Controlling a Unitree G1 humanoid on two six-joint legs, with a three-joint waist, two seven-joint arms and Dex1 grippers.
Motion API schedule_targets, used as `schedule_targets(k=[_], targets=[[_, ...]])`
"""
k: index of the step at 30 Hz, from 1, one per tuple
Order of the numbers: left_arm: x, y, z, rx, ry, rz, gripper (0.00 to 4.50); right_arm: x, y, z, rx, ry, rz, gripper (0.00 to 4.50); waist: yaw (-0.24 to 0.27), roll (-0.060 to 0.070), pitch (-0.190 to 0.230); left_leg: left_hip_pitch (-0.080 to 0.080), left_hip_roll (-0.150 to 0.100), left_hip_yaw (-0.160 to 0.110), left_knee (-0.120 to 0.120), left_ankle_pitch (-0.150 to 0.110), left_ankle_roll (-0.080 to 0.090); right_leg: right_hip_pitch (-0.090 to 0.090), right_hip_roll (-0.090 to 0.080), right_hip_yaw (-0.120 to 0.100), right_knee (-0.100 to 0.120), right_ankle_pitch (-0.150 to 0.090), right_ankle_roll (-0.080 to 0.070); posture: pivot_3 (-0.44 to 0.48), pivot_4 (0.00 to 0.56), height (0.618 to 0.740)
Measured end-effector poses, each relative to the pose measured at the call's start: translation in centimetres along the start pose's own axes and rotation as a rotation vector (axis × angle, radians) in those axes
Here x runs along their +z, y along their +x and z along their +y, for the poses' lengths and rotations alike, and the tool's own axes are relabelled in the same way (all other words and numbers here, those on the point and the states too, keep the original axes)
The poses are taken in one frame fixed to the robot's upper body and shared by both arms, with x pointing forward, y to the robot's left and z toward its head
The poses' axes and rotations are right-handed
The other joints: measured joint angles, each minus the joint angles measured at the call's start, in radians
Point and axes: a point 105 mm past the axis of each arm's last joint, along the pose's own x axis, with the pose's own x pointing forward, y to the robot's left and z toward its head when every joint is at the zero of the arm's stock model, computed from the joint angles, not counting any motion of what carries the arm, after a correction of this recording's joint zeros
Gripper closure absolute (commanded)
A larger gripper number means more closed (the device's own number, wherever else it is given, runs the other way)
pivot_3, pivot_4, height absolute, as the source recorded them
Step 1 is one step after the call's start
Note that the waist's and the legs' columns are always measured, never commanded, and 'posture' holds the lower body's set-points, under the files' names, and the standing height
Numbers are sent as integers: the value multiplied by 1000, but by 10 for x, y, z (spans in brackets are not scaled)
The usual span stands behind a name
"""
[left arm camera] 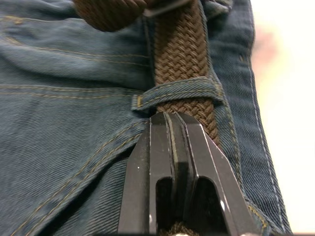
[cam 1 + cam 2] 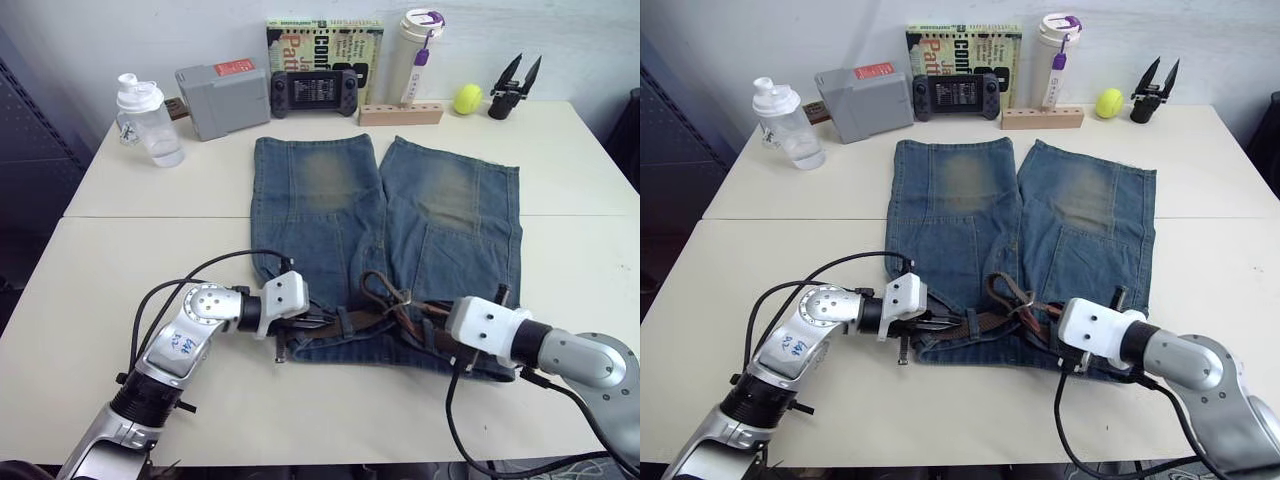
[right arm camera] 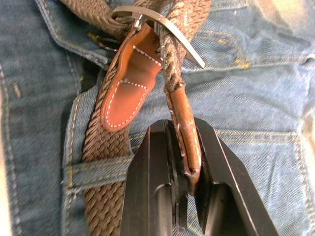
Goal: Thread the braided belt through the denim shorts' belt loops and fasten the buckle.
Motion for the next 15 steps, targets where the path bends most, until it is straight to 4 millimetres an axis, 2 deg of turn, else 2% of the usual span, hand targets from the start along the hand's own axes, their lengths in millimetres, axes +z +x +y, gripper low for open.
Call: schedule_targets(k=[5, 6, 9, 11, 15], targets=[[-3, -2, -2, -12, 100, 38, 4327, -14, -16, 17, 53, 13, 31, 4500, 0, 0, 0, 3, 0, 0, -1, 0, 0, 2, 0, 1, 0, 0, 0, 0, 150, 731], [-4, -2, -3, -13, 106, 41, 4327, -23, -23, 18, 59, 4, 65, 4500, 0, 0, 0, 5, 0, 0, -1, 0, 0, 4, 0, 1, -1, 0, 0, 0, 150, 731], [-7, -4, -3, -12, 111, 49, 4327, -51, -42, 11, 40, 3, 165, 4500, 1, 0, 0, 7, 0, 1, -2, 0, 0, 5, 0, 2, -1, 0, 0, 0, 150, 731], [-9, -5, -2, -7, 129, 54, 4327, -75, -61, -2, -3, -34, 250, 4500, -3, 0, -1, 9, 0, 1, -3, 0, 0, 5, 0, 4, -1, 0, 0, 0, 150, 731], [-8, -4, -2, -6, 158, 55, 4327, -88, -72, -19, -61, -126, 287, 4500, -3, 1, -1, 9, 1, 1, -3, 0, 0, 5, 0, 4, -1, 0, 0, 0, 150, 731]])
